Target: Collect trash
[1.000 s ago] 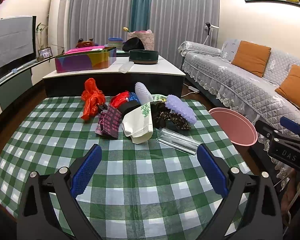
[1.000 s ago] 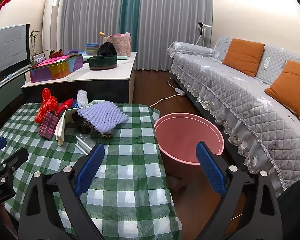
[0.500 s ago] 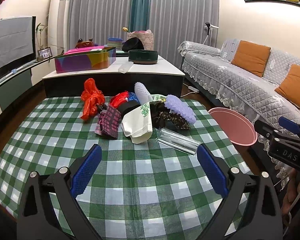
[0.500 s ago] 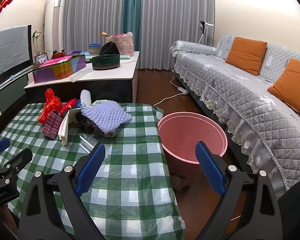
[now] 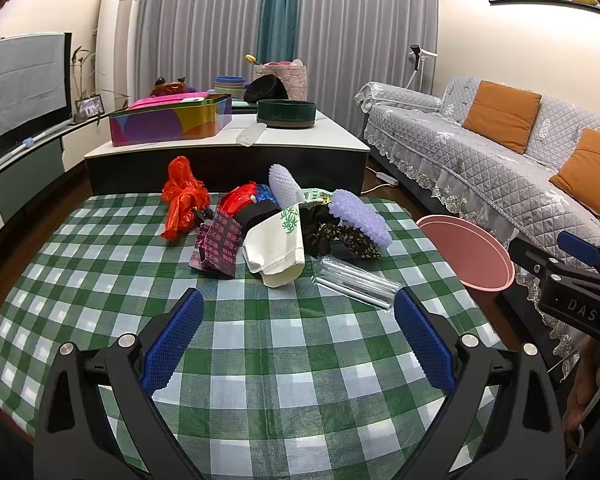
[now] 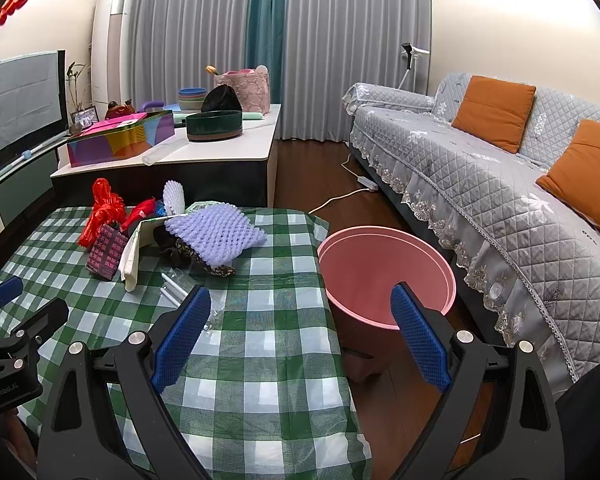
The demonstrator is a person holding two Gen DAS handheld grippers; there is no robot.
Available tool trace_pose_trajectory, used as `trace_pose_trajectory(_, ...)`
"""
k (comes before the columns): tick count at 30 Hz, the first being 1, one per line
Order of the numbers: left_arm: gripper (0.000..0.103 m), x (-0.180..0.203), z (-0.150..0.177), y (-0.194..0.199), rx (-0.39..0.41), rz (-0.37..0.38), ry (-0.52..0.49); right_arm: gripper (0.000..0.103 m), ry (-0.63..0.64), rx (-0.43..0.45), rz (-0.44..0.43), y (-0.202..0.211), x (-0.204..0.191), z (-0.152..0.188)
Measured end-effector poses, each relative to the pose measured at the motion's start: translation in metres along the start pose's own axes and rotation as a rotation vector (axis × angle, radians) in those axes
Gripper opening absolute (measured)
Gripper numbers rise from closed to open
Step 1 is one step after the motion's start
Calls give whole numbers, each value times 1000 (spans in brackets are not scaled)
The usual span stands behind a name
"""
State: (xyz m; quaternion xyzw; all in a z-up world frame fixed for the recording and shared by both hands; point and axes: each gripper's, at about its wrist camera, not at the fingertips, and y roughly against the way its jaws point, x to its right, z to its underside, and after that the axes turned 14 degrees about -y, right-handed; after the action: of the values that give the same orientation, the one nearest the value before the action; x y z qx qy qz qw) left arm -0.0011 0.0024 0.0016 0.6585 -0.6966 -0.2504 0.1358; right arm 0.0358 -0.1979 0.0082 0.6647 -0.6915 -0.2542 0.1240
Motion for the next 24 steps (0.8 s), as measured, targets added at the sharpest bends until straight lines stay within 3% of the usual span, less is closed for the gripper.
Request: trace_pose_trajectory(24, 92, 0, -1, 0, 1, 2, -2, 89, -1, -3, -3, 0, -2, 0)
